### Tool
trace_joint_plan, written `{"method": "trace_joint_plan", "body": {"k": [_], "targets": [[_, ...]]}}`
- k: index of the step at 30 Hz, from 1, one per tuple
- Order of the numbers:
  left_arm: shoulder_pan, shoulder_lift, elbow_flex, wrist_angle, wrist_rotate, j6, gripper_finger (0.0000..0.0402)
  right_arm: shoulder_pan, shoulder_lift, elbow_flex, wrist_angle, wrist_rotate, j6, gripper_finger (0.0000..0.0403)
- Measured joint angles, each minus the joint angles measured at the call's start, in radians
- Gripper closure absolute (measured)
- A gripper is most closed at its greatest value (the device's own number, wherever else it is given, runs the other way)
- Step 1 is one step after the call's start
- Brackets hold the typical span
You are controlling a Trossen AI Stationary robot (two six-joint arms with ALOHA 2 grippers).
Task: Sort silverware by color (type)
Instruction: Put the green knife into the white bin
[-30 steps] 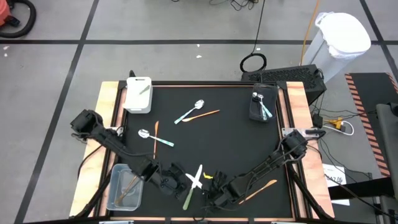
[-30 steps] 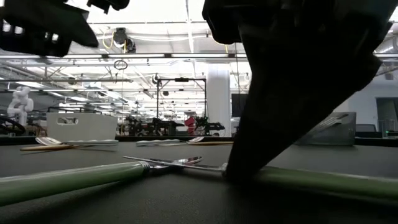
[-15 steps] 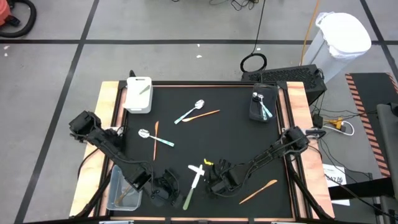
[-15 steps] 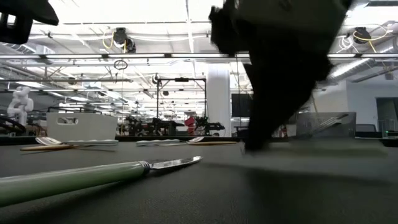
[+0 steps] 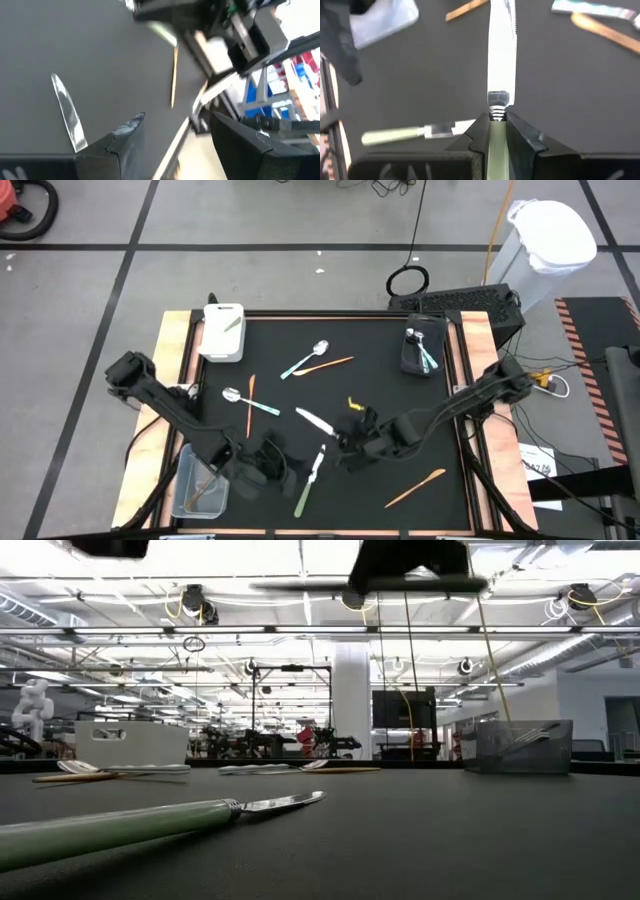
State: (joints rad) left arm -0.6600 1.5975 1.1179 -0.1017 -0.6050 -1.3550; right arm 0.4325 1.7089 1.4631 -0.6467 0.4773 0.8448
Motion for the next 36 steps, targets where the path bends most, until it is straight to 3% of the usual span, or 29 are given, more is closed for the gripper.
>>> {"method": "trace_joint_plan", "body": {"k": [6,16,25,30,36], "targets": [[0.05,-0.108,0.0,-0.019,-0.066,0.227,0.0183,-0.077,-0.09,0.001,0.022,0.023,-0.097,0.036],[0.237,-0.219,-0.001,-0.094,-0.029,0.507,0.0183,-0.21,-0.156,0.0,0.034,0.019,-0.161,0.036],[0.573,-0.322,-0.001,-0.158,0.32,0.841,0.0183,-0.385,-0.216,0.001,0.058,0.02,-0.258,0.036],[0.754,-0.321,-0.017,-0.133,0.435,1.037,0.0183,-0.443,-0.236,0.001,0.07,0.019,-0.295,0.036],[0.926,-0.288,-0.121,0.126,0.834,1.126,0.0183,-0.452,-0.264,0.002,0.067,0.017,-0.367,0.036]]}}
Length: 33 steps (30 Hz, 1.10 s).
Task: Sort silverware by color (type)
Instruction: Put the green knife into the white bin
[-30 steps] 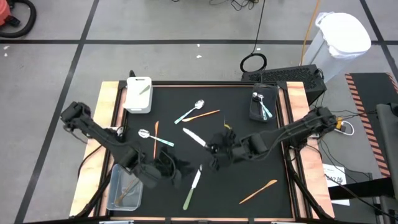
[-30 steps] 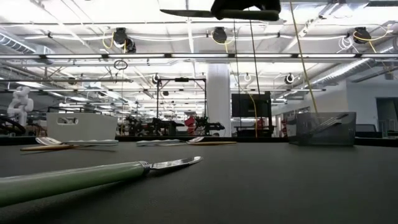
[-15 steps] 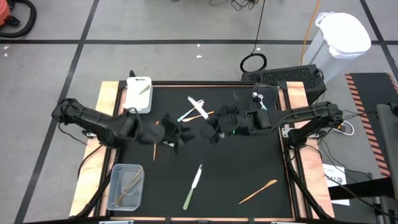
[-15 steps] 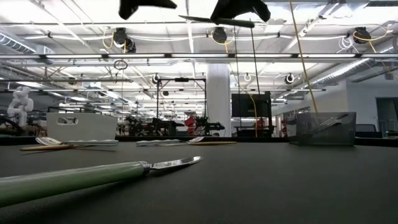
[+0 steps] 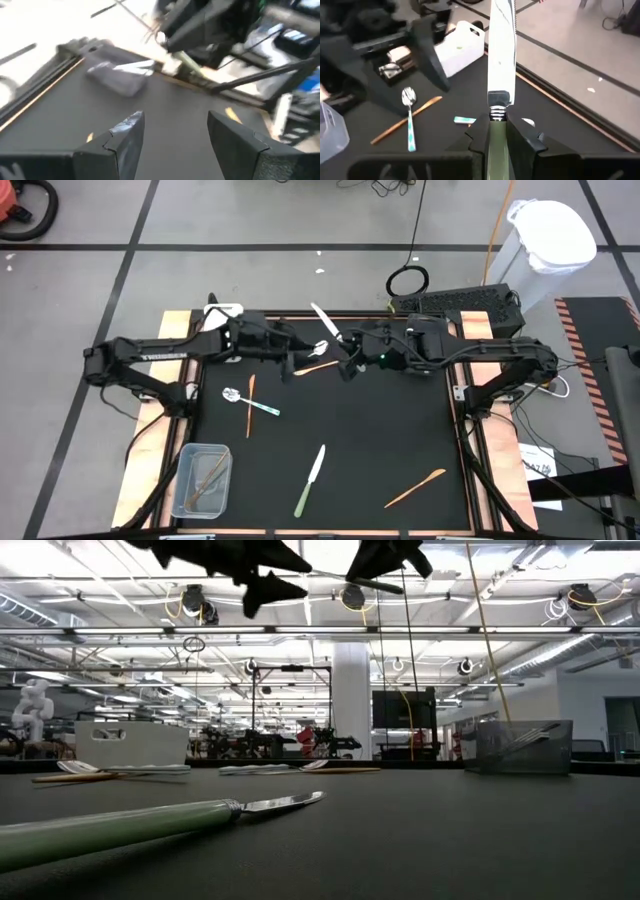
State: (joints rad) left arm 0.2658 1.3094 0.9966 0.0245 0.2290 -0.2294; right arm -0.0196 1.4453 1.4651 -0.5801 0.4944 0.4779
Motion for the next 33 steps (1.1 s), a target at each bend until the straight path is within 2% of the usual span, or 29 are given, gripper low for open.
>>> {"method": "trace_joint_plan", "body": {"k": [3,7,12,20,24,30,33], "targets": [[0.053,0.023,-0.031,0.156,0.129,0.0,0.0183,0.0,0.001,0.0,0.013,-0.001,-0.022,0.036],[0.089,0.06,-0.053,0.373,0.181,-0.012,0.0183,-0.02,0.006,0.0,0.095,0.002,-0.097,0.036],[0.133,0.112,-0.052,0.563,0.177,-0.128,0.0183,-0.047,0.018,0.0,0.175,0.007,-0.199,0.036],[0.175,0.131,-0.047,0.587,0.053,-0.209,0.019,-0.079,0.066,0.0,0.17,0.007,-0.284,0.036],[0.178,0.131,-0.047,0.555,0.032,-0.21,0.0238,-0.079,0.095,-0.001,0.193,0.003,-0.308,0.036],[0.179,0.13,-0.044,0.5,0.029,-0.209,0.0377,-0.079,0.109,-0.002,0.244,0.013,-0.344,0.036],[0.183,0.13,-0.045,0.482,0.036,-0.204,0.039,-0.079,0.107,-0.001,0.261,0.041,-0.344,0.0363]]}}
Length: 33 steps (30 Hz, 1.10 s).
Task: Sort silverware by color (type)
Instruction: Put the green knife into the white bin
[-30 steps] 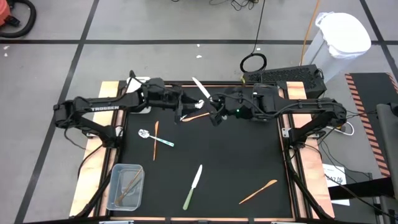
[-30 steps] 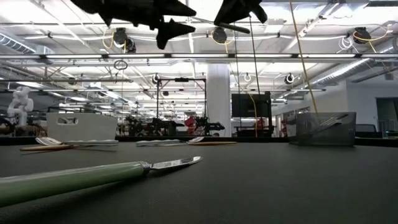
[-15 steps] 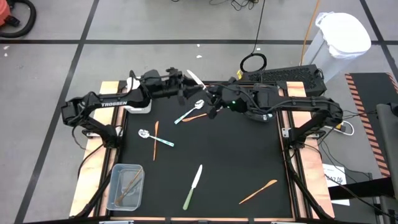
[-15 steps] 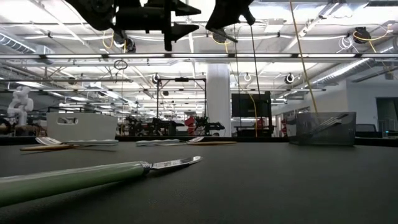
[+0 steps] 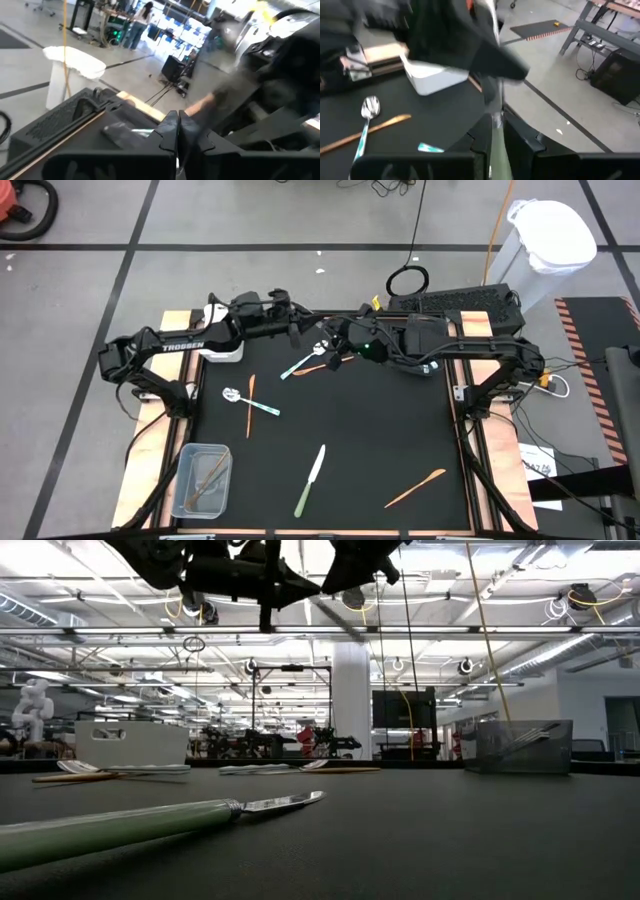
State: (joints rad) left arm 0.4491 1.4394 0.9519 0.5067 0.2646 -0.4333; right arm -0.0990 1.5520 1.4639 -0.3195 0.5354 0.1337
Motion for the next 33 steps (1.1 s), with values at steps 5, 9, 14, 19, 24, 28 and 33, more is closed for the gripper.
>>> {"method": "trace_joint_plan", "body": {"k": [5,9,14,19,24,28,33], "targets": [[0.014,-0.023,0.0,-0.081,0.012,0.033,0.0397,-0.004,0.001,0.0,-0.02,0.013,0.096,0.0362],[0.045,-0.07,0.003,-0.286,0.007,0.079,0.0398,-0.017,-0.009,0.0,-0.099,0.0,0.264,0.0349],[0.063,-0.145,0.074,-0.699,-0.157,0.254,0.0399,-0.039,-0.009,0.001,-0.216,-0.109,0.378,0.0315],[0.067,-0.214,0.183,-1.098,-0.502,0.365,0.04,-0.053,-0.009,0.001,-0.336,-0.148,0.433,0.0289],[0.103,-0.262,0.239,-1.376,-0.68,0.279,0.04,-0.058,-0.009,0.001,-0.383,-0.148,0.447,0.0279],[0.173,-0.247,0.229,-1.554,-0.712,0.217,0.04,-0.055,-0.009,0.001,-0.388,-0.148,0.461,0.0281],[0.283,-0.177,0.219,-1.666,-0.677,0.204,0.04,-0.054,-0.009,0.001,-0.388,-0.149,0.458,0.0281]]}}
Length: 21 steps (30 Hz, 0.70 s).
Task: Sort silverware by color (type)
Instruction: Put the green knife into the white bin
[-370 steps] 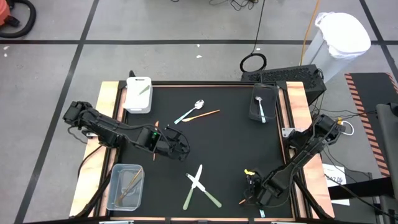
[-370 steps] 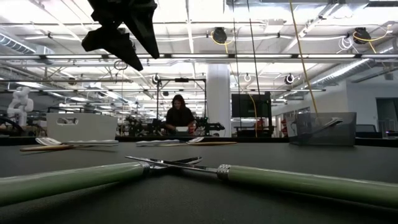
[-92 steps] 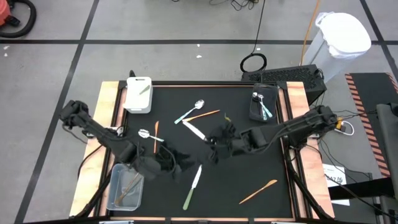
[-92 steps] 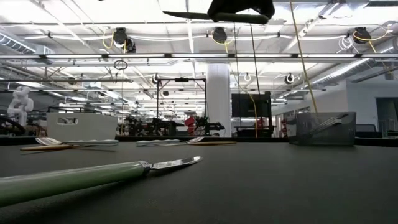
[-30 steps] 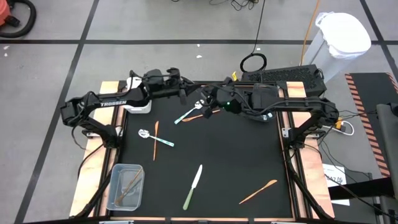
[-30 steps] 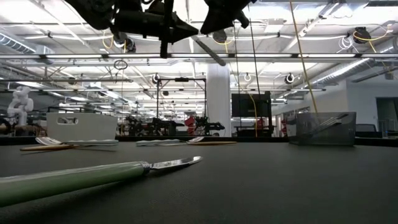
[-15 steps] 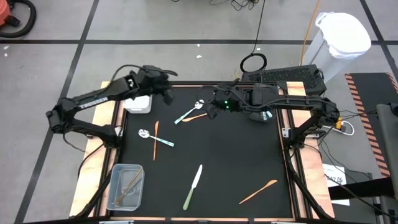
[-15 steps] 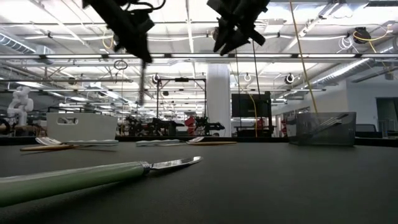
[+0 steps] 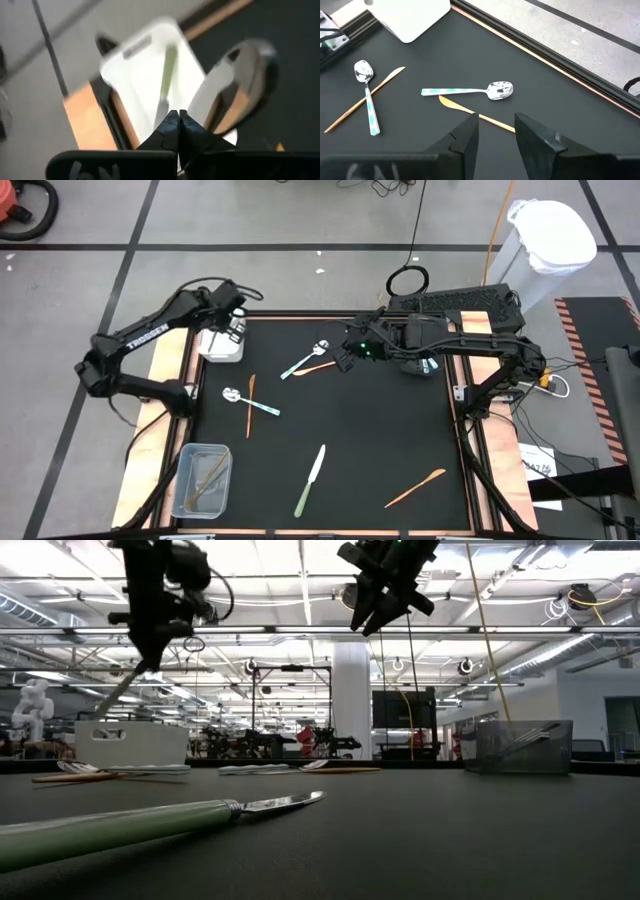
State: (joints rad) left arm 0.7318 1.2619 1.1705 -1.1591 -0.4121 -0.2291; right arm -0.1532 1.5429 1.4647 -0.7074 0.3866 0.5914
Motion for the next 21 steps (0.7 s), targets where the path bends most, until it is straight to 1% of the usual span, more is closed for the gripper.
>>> {"method": "trace_joint_plan", "body": {"k": [3,6,8,14,18,21], "targets": [[0.062,0.055,0.001,-0.084,0.112,-0.001,0.04,-0.005,0.0,0.0,0.002,-0.005,0.0,0.0281],[0.106,0.119,0.001,-0.174,0.167,0.007,0.04,-0.009,0.0,0.0,0.03,-0.03,-0.002,0.0281],[0.132,0.158,0.0,-0.203,0.169,0.033,0.0399,-0.009,0.0,0.0,0.049,-0.049,-0.006,0.0281],[0.168,0.246,0.006,-0.217,0.18,0.122,0.0394,-0.009,0.0,0.0,0.053,-0.05,-0.004,0.0281],[0.189,0.314,0.057,-0.256,0.178,0.133,0.0393,-0.009,0.0,0.0,0.053,-0.05,-0.004,0.0282],[0.187,0.33,0.117,-0.292,0.178,0.145,0.0392,-0.009,0.0,0.0,0.052,-0.05,-0.003,0.0282]]}}
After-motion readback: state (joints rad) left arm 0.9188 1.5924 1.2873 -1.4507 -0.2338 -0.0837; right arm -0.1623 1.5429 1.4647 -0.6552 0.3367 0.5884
